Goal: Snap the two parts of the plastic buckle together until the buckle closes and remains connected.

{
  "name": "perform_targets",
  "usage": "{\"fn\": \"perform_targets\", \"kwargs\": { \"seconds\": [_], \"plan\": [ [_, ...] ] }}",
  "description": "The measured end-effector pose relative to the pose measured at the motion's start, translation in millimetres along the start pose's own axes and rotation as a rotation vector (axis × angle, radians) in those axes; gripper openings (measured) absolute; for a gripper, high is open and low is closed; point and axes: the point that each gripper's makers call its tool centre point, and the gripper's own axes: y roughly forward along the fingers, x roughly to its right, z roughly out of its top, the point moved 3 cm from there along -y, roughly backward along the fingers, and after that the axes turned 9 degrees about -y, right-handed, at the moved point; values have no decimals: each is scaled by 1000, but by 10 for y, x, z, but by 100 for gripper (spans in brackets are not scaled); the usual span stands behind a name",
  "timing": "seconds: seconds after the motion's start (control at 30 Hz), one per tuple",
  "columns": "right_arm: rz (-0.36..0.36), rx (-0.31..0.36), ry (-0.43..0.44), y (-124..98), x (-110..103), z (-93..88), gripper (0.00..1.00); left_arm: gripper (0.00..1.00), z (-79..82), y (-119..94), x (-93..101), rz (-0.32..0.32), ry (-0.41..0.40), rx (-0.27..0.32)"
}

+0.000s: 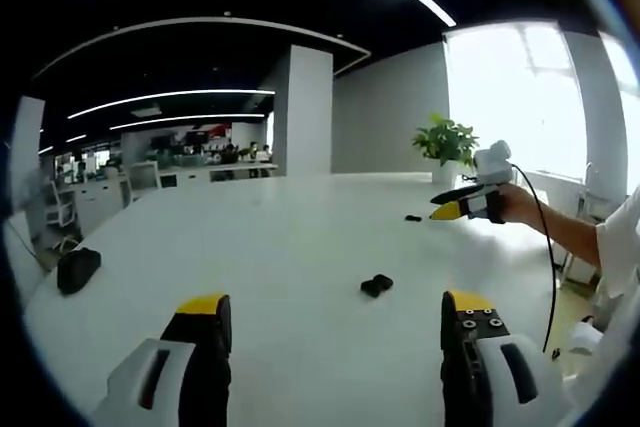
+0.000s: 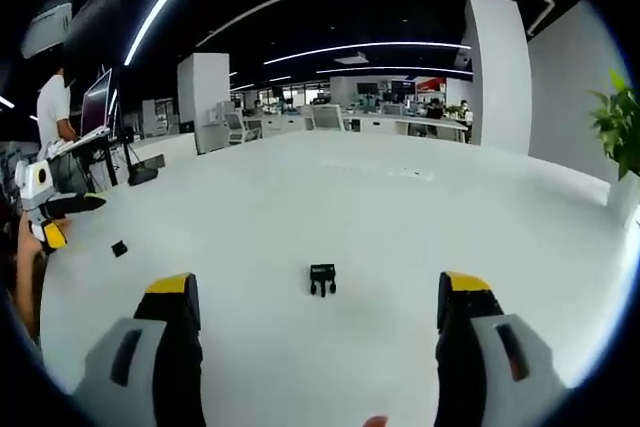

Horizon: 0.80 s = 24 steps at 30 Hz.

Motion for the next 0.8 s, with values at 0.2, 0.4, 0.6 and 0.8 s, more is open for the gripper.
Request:
{"fn": "perform_targets", "kwargs": {
  "seconds": [0.2,0.4,0.6,0.8],
  "plan": [
    [-14,-30,-28,62,41,-19,94,88,-14,13,17,-5,3,-5],
    [-25,-53,-32,122,71,-38,88,88,-19,15,23,-7,3,-6],
    [-15,-103,-56,173,70,-109,75,88,-26,7,13,-7,0,-6],
    [-18,-98,-57,180,64,-94,66,88,-38,4,14,-12,-1,-5]
  ]
}}
